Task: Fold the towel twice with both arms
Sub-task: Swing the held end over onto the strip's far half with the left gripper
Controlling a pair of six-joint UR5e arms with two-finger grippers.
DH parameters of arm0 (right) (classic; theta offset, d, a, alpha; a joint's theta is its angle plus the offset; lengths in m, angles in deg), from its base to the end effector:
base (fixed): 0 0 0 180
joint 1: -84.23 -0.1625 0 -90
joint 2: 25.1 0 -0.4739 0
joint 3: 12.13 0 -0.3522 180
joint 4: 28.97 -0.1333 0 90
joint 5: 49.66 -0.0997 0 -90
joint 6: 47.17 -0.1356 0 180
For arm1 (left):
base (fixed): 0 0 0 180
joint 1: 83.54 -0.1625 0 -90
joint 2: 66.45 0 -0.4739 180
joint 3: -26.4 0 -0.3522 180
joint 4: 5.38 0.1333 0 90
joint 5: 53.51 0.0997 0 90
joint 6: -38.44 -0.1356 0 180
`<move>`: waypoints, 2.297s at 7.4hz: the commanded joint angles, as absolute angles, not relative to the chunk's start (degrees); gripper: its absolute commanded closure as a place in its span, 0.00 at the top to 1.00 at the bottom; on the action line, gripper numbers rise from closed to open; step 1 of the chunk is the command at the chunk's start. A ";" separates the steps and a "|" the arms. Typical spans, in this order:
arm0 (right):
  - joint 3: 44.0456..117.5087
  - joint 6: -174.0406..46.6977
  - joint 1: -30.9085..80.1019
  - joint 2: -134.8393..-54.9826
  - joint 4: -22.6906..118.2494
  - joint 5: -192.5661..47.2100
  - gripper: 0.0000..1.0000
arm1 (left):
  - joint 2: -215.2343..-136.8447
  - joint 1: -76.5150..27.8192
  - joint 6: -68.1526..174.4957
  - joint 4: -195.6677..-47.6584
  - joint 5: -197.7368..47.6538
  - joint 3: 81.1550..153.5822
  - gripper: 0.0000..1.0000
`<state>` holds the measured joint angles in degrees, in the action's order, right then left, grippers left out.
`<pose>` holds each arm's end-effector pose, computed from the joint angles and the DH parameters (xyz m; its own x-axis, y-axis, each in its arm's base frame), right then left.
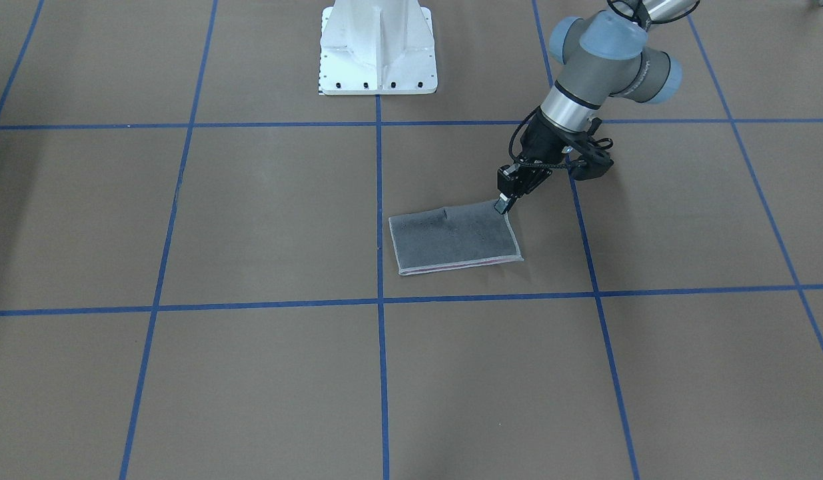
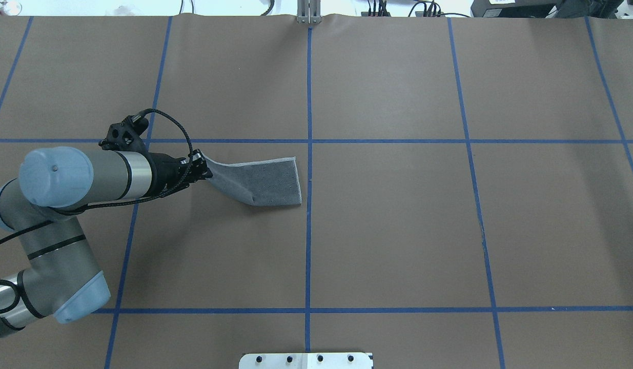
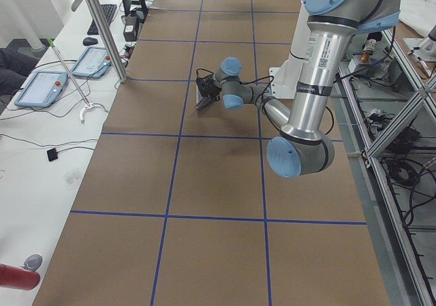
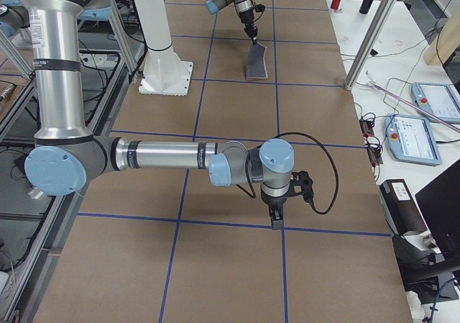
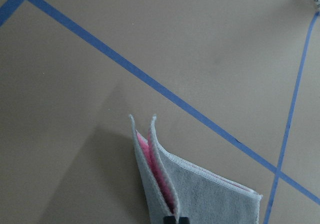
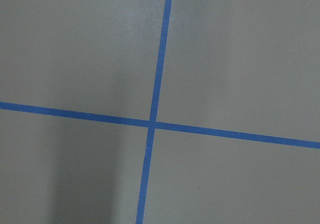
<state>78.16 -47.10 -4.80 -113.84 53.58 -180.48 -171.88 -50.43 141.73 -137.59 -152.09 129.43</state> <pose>0.0366 -0.4777 0.7125 0.7549 -0.1163 0.6454 0.0176 0.9874 0.1572 0.4368 -0.4199 0.4018 0.1728 -0.3840 -0.9070 0.4746 0.8393 -0.2650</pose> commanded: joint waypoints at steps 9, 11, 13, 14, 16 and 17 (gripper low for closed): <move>78.31 -47.87 -4.89 -113.61 53.74 -180.61 1.00 | -195.79 -57.88 141.71 -124.12 -145.35 117.49 0.00; 78.31 -47.87 -4.89 -113.61 53.74 -180.61 1.00 | -196.70 -57.53 141.71 -123.95 -145.27 115.78 0.00; 78.31 -47.87 -4.89 -113.43 53.74 -180.70 1.00 | -196.61 -55.69 141.71 -123.16 -145.35 116.13 0.00; 78.31 -47.87 -4.89 -113.43 53.74 -180.70 1.00 | -196.26 -55.33 141.80 -123.16 -145.18 116.05 0.00; 78.31 -47.96 -4.89 -113.17 53.82 -180.70 1.00 | -196.78 -56.12 141.89 -120.02 -143.34 115.44 0.00; 78.31 -47.96 -4.89 -113.08 53.83 -180.70 1.00 | -196.79 -56.12 141.89 -119.82 -143.33 115.43 0.22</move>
<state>78.31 -47.95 -4.89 -113.23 53.79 -180.70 -196.62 -56.00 141.85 -120.95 -143.74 115.57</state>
